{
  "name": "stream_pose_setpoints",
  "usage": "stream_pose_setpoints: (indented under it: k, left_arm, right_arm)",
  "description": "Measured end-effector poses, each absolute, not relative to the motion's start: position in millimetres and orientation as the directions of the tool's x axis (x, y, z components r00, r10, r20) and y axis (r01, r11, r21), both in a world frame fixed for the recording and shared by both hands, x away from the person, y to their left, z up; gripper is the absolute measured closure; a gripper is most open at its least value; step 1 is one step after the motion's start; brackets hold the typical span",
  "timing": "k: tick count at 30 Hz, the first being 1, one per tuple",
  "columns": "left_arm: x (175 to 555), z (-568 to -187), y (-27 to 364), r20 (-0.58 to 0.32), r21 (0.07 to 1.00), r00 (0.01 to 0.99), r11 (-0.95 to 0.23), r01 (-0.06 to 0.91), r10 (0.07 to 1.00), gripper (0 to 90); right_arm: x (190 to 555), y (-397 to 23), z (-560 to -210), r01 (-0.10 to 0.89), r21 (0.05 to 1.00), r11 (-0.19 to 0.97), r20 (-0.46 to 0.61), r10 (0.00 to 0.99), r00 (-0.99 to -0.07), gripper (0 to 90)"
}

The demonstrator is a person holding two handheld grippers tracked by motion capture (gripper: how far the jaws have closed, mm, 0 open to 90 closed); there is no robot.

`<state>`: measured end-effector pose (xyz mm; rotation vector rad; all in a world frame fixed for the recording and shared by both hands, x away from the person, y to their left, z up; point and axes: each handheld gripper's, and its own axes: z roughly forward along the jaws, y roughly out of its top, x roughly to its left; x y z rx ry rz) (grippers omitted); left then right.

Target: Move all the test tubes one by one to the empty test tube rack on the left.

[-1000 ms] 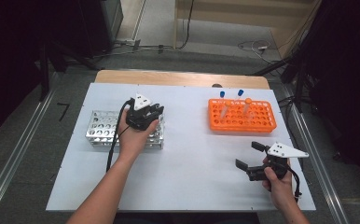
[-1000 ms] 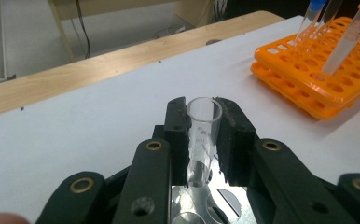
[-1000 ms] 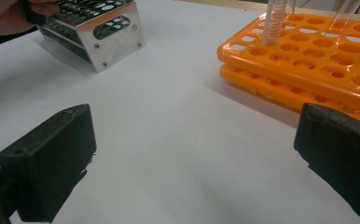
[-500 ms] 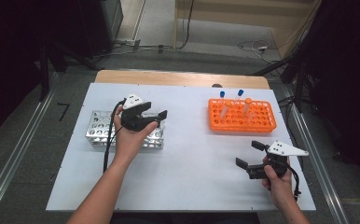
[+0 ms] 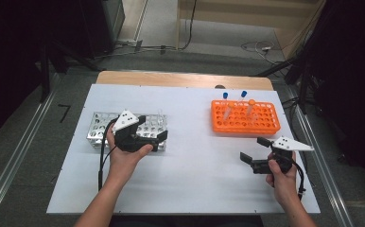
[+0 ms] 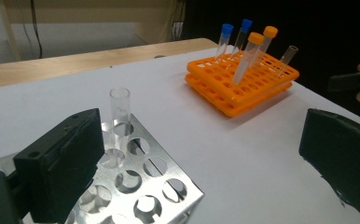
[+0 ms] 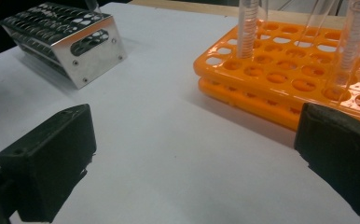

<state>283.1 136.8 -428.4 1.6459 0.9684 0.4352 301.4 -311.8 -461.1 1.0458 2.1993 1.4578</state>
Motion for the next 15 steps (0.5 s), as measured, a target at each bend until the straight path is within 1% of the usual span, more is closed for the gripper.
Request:
stream_pose_setpoints:
  k: [2, 7, 9, 12, 15]
  left_arm:
    - [277.6, -428.8, 137.4, -0.19, 0.933, 0.6, -0.047, 0.356, 0.777, 0.0]
    - [265.4, -434.7, 138.9, -0.204, 0.936, 0.617, -0.034, 0.352, 0.76, 0.0]
    - [262.3, -438.1, 137.3, -0.197, 0.933, 0.622, -0.049, 0.356, 0.758, 0.0]
    - [258.0, -441.7, 136.7, -0.215, 0.932, 0.632, -0.036, 0.36, 0.745, 0.0]
    - [255.6, -444.0, 134.2, -0.215, 0.931, 0.637, -0.041, 0.362, 0.741, 0.0]
  right_arm:
    - [306.0, -311.4, -459.4, 0.41, 0.886, 0.214, 0.138, 0.724, -0.676, 0.0]
    - [319.6, -314.5, -457.6, 0.414, 0.885, 0.212, 0.122, 0.753, -0.647, 0.0]
    - [326.2, -315.5, -457.6, 0.421, 0.883, 0.209, 0.121, 0.765, -0.633, 0.0]
    - [336.8, -316.4, -457.7, 0.423, 0.884, 0.2, 0.125, 0.771, -0.625, 0.0]
    - [347.5, -315.7, -458.1, 0.435, 0.882, 0.181, 0.129, 0.796, -0.592, 5.9]
